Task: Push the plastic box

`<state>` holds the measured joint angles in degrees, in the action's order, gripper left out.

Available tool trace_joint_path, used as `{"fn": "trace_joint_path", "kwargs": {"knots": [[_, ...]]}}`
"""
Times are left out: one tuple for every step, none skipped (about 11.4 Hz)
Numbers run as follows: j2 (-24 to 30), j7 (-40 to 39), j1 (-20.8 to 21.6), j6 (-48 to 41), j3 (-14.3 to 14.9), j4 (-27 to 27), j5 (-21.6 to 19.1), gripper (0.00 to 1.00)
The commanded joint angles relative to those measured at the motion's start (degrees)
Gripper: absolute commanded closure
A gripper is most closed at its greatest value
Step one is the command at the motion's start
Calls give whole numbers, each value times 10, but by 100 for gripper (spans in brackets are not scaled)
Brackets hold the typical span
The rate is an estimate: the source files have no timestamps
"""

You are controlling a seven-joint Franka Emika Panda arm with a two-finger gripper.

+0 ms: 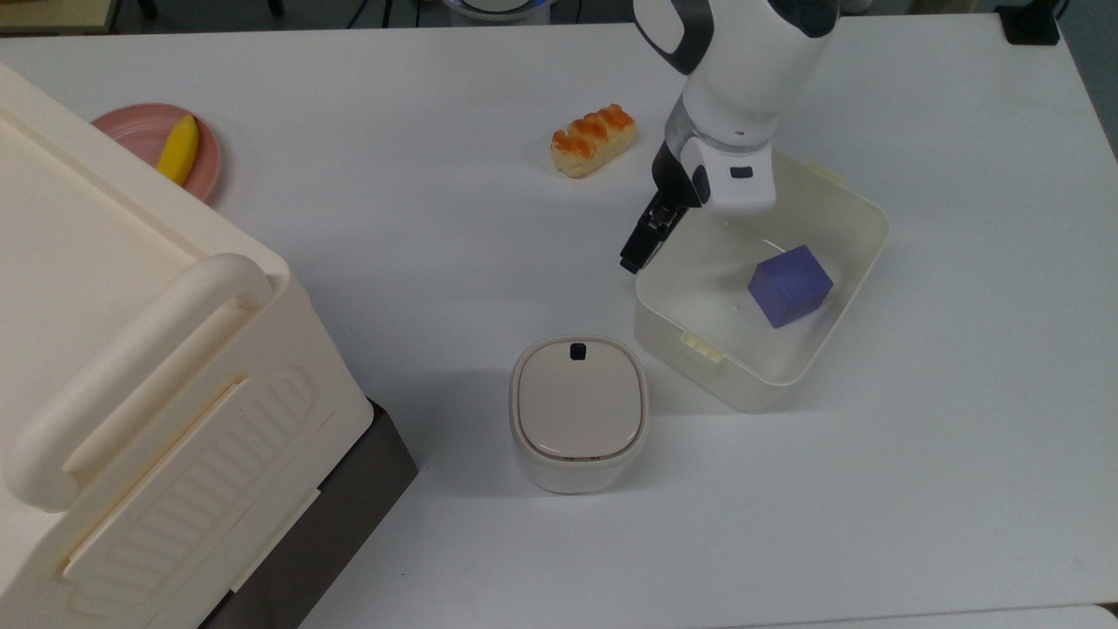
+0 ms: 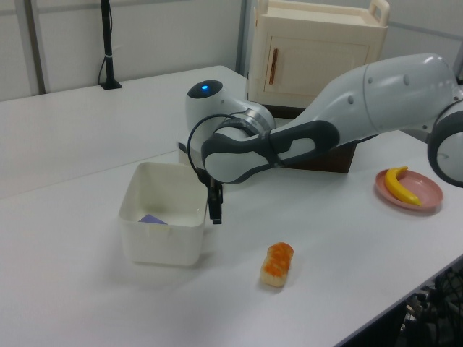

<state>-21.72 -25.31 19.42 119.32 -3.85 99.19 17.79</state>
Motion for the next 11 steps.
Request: {"fn": "trace_joint_path", "kwargs": {"knots": [[-24,33,11,6,3,-50,18,0],[-24,34,11,6,3,-54,18,0],[-18,34,11,6,4,-54,17,0],[-5,33,8,6,3,-51,17,0],[23,28,1,3,3,-28,17,0],[66,26,-7,3,2,17,17,0],[106,25,-17,-2,2,46,16,0],[146,27,-27,-15,2,72,15,0],[185,32,-41,-37,2,76,7,0],[213,34,-58,-77,2,70,-11,0],[229,51,-74,-120,4,48,-48,0]]}}
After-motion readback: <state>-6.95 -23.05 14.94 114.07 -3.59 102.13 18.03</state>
